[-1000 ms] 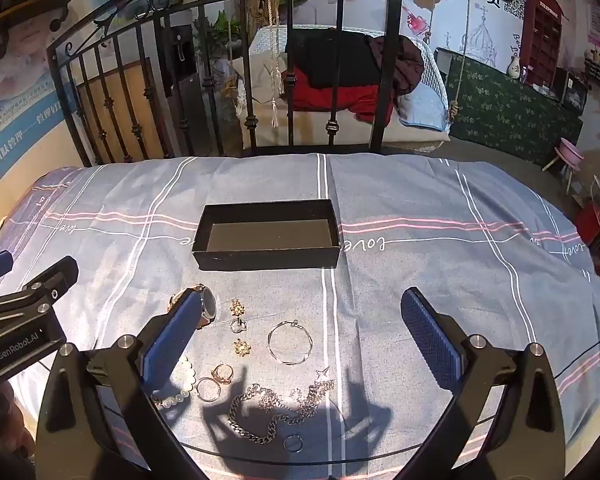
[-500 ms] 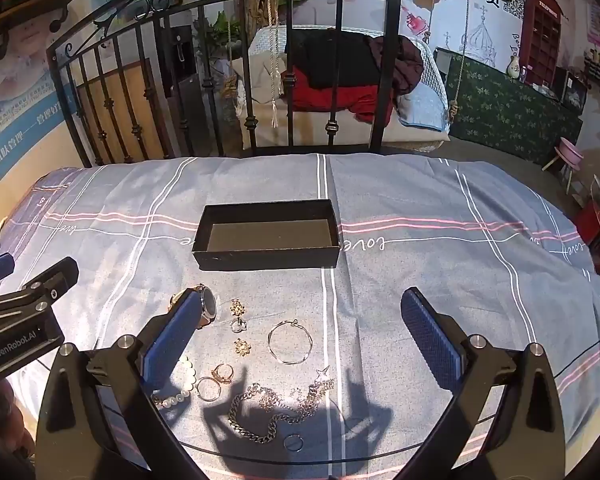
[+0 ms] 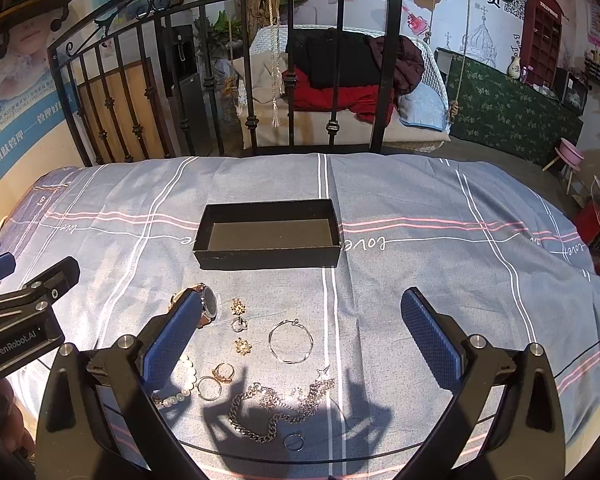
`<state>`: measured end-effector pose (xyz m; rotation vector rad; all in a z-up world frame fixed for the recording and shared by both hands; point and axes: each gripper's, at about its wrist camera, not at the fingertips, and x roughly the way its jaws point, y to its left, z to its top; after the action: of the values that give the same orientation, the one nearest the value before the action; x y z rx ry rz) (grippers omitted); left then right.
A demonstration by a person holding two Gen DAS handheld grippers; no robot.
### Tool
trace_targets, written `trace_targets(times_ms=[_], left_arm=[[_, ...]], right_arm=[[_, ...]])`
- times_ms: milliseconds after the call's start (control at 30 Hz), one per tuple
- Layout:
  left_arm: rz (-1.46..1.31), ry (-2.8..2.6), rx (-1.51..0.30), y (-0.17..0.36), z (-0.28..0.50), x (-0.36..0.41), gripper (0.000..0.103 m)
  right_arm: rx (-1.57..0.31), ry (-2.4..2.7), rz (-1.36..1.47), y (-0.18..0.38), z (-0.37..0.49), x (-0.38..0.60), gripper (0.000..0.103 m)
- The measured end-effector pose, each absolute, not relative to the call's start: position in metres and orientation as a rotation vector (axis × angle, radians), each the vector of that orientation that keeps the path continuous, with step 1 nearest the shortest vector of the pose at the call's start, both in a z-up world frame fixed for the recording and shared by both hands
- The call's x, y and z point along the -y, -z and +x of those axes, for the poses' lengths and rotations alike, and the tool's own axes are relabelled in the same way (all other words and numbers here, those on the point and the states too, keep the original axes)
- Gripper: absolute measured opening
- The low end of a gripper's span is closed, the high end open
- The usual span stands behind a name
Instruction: Organize jewelry
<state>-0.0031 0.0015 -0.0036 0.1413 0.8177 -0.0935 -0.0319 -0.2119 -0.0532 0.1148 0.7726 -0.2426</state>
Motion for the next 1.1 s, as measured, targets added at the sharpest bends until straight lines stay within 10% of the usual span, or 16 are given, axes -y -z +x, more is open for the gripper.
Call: trace_targets(times_ms=[1100], left_arm=[[0.130,0.111,-0.831,0.0019,-0.0012,-0.0001,0.097]], right_arm=[[-0.767,0.239,0.112,0.0500,-0.0308,0.2137,0.098]])
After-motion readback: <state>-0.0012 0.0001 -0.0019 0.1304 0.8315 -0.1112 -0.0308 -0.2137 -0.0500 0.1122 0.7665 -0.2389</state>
